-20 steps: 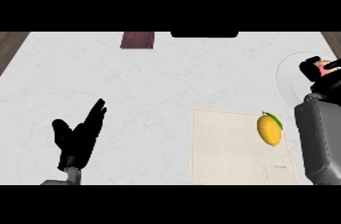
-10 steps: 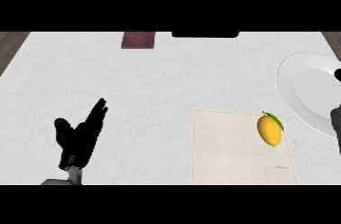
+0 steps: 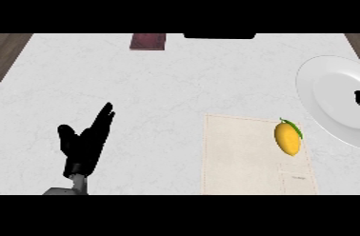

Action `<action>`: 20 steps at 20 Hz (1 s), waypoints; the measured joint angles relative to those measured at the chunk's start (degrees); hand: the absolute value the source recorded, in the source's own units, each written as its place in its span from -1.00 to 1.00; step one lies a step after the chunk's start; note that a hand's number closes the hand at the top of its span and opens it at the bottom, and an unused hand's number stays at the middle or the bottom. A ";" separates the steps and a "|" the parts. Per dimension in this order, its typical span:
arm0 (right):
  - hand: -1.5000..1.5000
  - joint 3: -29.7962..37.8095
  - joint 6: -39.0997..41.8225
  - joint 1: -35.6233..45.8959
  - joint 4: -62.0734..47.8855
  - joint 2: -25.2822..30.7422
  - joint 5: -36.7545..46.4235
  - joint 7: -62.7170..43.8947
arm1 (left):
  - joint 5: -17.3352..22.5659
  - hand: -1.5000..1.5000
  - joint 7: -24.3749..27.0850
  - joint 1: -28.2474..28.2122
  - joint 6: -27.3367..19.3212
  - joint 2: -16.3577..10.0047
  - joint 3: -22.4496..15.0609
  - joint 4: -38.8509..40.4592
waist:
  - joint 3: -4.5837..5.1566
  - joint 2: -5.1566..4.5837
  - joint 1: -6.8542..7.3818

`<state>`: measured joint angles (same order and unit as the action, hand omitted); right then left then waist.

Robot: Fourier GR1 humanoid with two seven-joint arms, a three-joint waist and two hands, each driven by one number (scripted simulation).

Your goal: Pick the cupcake from the placemat and place it in the plate

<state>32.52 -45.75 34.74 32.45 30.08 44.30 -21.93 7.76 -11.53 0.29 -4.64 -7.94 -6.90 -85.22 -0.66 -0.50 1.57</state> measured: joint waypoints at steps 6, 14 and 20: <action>-1.00 6.05 -1.16 0.07 0.71 -1.23 -11.22 17.50 | 0.14 0.00 -0.34 -0.31 0.19 0.18 0.04 -0.61 | -0.05 -0.02 0.13; -1.00 15.20 0.70 -2.16 4.06 -2.86 -26.64 34.54 | 0.36 0.00 0.73 -0.84 0.90 -0.17 1.29 0.43 | 0.11 0.54 -0.86; -1.00 16.12 11.94 -9.48 11.77 -5.87 -34.50 38.13 | 0.16 0.00 0.58 -1.71 0.88 -0.16 1.82 -0.05 | 0.25 1.12 -1.96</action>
<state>48.64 -33.82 25.25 44.22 24.21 9.80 16.20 7.92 -10.95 -1.42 -3.75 -8.11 -5.08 -85.27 -0.41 0.62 -0.39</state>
